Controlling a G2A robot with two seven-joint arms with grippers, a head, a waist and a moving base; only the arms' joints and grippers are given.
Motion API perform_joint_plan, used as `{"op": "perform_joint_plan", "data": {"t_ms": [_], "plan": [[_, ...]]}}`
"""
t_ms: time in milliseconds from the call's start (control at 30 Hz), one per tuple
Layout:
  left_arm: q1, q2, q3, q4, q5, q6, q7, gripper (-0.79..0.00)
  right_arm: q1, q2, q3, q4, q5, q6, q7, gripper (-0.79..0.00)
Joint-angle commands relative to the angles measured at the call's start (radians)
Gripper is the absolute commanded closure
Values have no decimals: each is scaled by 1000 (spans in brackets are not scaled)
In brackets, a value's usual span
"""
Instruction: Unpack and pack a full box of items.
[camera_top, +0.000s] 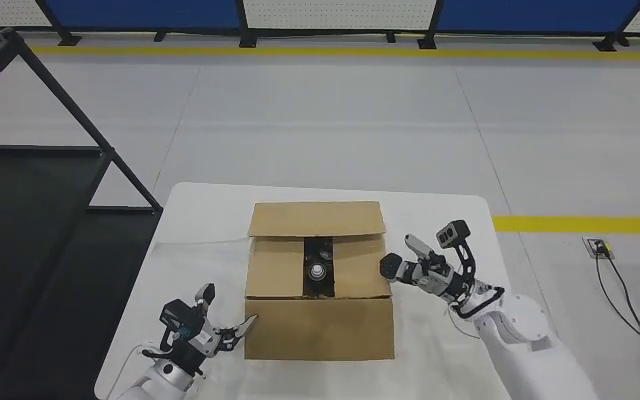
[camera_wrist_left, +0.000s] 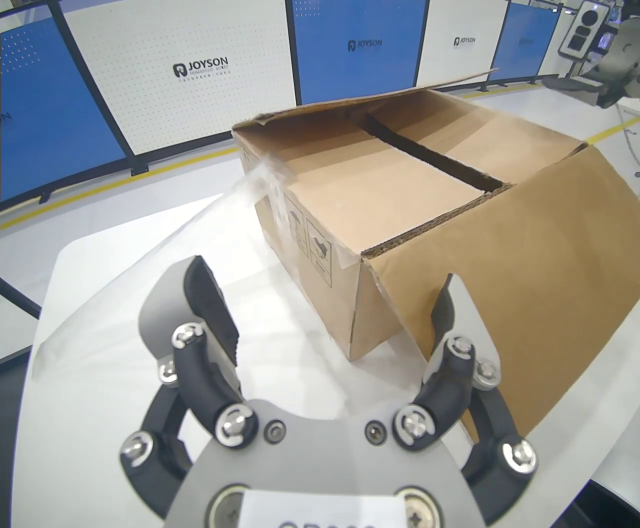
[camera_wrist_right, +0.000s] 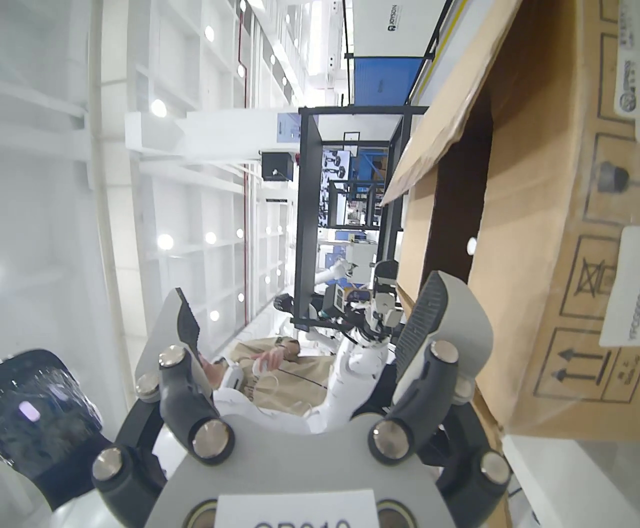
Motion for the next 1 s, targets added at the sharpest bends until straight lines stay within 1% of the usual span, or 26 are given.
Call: {"op": "perform_joint_plan", "data": {"t_ms": [0, 167, 300, 800, 967], "plan": [[0, 0, 0, 0, 0, 0, 0, -785, 47, -9, -25, 41, -1, 37, -22, -785], [0, 0, 0, 0, 0, 0, 0, -785, 118, -27, -74, 109, -12, 55, -44, -785], [0, 0, 0, 0, 0, 0, 0, -785, 160, -42, -108, 149, -52, 39, -107, -785], [0, 0, 0, 0, 0, 0, 0, -785, 262, -88, -163, 200, -59, 7, -212, -785], [0, 0, 0, 0, 0, 0, 0, -785, 299, -102, -176, 212, -64, -9, -214, -785]]}}
